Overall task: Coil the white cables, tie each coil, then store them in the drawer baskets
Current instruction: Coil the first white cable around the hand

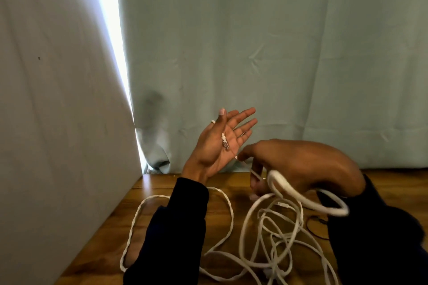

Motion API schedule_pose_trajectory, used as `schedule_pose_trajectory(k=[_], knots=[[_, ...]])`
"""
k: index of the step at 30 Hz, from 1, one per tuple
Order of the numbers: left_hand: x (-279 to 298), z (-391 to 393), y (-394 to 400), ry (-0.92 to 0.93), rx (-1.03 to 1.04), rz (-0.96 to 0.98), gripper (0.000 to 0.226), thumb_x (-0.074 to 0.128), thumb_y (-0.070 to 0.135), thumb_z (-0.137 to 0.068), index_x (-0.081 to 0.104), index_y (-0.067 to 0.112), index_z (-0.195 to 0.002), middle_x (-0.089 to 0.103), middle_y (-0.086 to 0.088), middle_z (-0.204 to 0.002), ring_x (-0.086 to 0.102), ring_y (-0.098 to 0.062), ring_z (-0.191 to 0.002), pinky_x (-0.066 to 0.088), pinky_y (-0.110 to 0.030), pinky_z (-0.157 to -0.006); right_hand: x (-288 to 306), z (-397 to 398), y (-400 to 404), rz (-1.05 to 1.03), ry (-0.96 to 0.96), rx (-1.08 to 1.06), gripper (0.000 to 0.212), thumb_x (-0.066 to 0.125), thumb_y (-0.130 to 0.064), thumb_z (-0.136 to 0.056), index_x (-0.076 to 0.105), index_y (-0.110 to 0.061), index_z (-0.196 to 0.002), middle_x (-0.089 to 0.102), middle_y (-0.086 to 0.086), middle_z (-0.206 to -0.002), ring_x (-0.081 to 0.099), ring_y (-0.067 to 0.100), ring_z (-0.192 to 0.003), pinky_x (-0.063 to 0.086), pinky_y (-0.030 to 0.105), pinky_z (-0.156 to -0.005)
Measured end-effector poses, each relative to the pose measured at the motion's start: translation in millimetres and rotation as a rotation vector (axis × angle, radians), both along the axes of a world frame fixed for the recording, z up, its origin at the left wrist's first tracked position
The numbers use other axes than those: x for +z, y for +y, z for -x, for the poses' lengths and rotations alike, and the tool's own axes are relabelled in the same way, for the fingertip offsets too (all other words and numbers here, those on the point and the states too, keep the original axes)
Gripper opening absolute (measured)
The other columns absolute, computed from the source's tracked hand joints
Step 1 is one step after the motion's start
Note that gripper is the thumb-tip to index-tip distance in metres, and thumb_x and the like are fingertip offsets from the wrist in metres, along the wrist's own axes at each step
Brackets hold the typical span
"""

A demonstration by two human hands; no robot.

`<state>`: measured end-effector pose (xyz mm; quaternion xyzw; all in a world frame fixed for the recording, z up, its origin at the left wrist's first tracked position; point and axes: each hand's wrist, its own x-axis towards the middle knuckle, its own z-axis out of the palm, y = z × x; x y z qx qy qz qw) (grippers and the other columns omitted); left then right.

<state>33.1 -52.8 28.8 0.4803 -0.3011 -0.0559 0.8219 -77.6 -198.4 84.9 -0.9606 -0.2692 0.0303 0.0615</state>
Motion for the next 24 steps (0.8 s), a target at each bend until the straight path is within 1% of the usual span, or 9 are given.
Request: schedule_pose_trajectory(k=[3, 6, 8, 10, 14, 16, 18, 21, 24], knots=[[7, 10, -1, -0.070, 0.090, -0.114, 0.073, 0.038, 0.052, -0.096, 0.026, 0.004, -0.149, 0.056, -0.016, -0.142, 0.057, -0.032, -0.129, 0.049, -0.046, -0.106, 6, 15, -10, -0.102, 0.030, 0.058, 0.061, 0.081, -0.036, -0.080, 0.042, -0.040, -0.127, 0.065, -0.016, -0.104, 0.061, -0.003, -0.084, 0.049, 0.013, -0.064], [12, 20, 2, -0.131, 0.174, -0.176, 0.059, 0.037, 0.045, -0.099, 0.039, 0.000, -0.138, 0.067, -0.018, -0.122, 0.070, -0.026, -0.106, 0.059, -0.033, -0.083, 7, 17, -16, -0.226, -0.090, 0.147, 0.050, 0.076, -0.027, -0.086, 0.044, -0.039, -0.122, 0.066, -0.017, -0.105, 0.061, -0.005, -0.088, 0.055, 0.018, -0.072], [12, 22, 6, -0.195, 0.236, -0.251, 0.045, 0.036, 0.036, -0.105, 0.052, -0.004, -0.119, 0.070, -0.010, -0.085, 0.069, -0.022, -0.072, 0.054, -0.030, -0.062, 7, 15, -17, -0.345, -0.251, 0.199, 0.043, 0.073, -0.023, -0.088, 0.045, -0.039, -0.117, 0.069, -0.014, -0.103, 0.065, 0.001, -0.090, 0.058, 0.028, -0.077], [13, 24, 10, -0.301, 0.274, -0.359, 0.040, 0.035, 0.030, -0.109, 0.053, -0.004, -0.097, 0.058, -0.009, -0.063, 0.052, -0.026, -0.052, 0.041, -0.032, -0.051, 6, 6, -18, -0.400, -0.509, 0.246, 0.039, 0.074, -0.016, -0.087, 0.050, -0.034, -0.111, 0.071, -0.011, -0.097, 0.066, 0.005, -0.087, 0.058, 0.030, -0.075], [18, 40, 3, -0.345, 0.360, -0.664, 0.057, 0.025, 0.042, -0.108, 0.060, 0.005, -0.084, 0.061, -0.004, -0.058, 0.052, -0.011, -0.048, 0.041, -0.022, -0.050, 0, -22, -18, -0.336, -0.941, 0.282, 0.026, 0.075, -0.004, -0.082, 0.064, -0.018, -0.101, 0.068, 0.001, -0.085, 0.061, 0.019, -0.079, 0.055, 0.042, -0.063], [20, 43, 0, -0.290, 0.288, -0.717, 0.084, 0.011, 0.068, -0.096, 0.062, 0.005, -0.078, 0.058, -0.007, -0.057, 0.050, -0.014, -0.047, 0.040, -0.023, -0.049, -2, -32, -21, -0.367, -1.075, 0.244, 0.022, 0.079, -0.013, -0.081, 0.067, -0.016, -0.099, 0.070, 0.004, -0.083, 0.063, 0.023, -0.078, 0.054, 0.041, -0.064], [21, 42, -1, -0.237, 0.149, -0.694, 0.099, 0.003, 0.079, -0.083, 0.060, 0.000, -0.073, 0.053, -0.008, -0.054, 0.044, -0.014, -0.043, 0.036, -0.024, -0.046, -4, -39, -27, -0.395, -1.240, 0.177, 0.021, 0.081, -0.027, -0.081, 0.071, -0.017, -0.096, 0.072, 0.002, -0.081, 0.065, 0.025, -0.076, 0.049, 0.037, -0.071], [22, 45, 0, -0.225, -0.030, -0.640, 0.091, 0.019, 0.082, -0.082, 0.055, 0.002, -0.063, 0.044, -0.004, -0.045, 0.035, -0.009, -0.033, 0.030, -0.017, -0.037, -9, -46, -28, -0.380, -1.464, 0.079, 0.019, 0.075, -0.040, -0.087, 0.076, -0.022, -0.093, 0.076, -0.003, -0.085, 0.066, 0.024, -0.082, 0.037, 0.038, -0.083], [25, 47, 4, -0.304, 0.079, -0.645, 0.064, 0.044, 0.062, -0.094, 0.050, 0.008, -0.060, 0.033, -0.006, -0.046, 0.027, -0.011, -0.035, 0.027, -0.019, -0.039, -13, -51, -25, -0.402, -1.600, -0.010, 0.021, 0.069, -0.042, -0.093, 0.078, -0.024, -0.089, 0.077, -0.006, -0.086, 0.066, 0.024, -0.085, 0.032, 0.039, -0.087]])
